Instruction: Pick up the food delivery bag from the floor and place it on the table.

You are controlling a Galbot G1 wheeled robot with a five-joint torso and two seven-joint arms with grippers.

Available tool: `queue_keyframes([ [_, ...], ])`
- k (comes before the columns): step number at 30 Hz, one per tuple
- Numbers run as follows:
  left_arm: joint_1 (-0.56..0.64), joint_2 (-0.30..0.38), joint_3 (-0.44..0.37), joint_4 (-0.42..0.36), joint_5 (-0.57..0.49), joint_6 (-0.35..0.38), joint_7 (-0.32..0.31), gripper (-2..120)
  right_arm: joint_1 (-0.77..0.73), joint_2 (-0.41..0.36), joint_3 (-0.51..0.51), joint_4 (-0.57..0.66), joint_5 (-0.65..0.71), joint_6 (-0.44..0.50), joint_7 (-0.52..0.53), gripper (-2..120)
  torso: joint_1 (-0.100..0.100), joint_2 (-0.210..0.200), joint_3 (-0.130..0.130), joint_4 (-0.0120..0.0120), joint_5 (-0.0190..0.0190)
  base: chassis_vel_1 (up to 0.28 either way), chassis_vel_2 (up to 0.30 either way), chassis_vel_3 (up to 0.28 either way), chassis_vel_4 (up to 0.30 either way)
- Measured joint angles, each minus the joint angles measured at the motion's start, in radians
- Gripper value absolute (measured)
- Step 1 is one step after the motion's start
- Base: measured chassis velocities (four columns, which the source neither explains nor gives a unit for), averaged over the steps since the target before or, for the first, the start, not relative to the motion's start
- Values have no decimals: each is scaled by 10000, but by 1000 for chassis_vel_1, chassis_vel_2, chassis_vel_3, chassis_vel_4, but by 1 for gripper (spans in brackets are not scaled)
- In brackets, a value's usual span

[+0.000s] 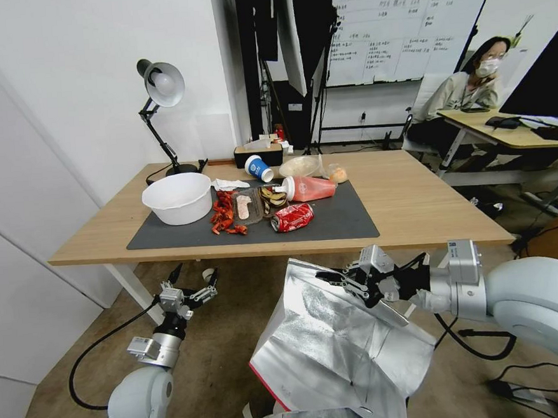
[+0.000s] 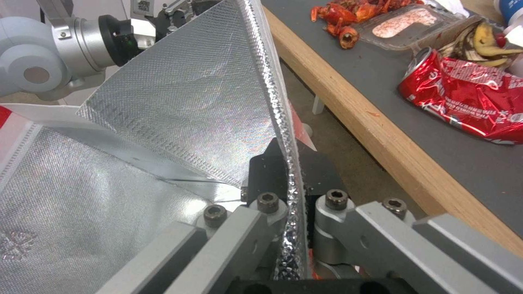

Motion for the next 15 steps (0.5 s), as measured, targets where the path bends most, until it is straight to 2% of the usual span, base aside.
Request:
queue_keyframes([
  [15, -20, 51, -15, -98, -11, 161, 16, 100, -233, 308, -30, 1, -300, 135, -92, 0, 278, 647, 371, 0, 2, 0, 0, 0, 0],
])
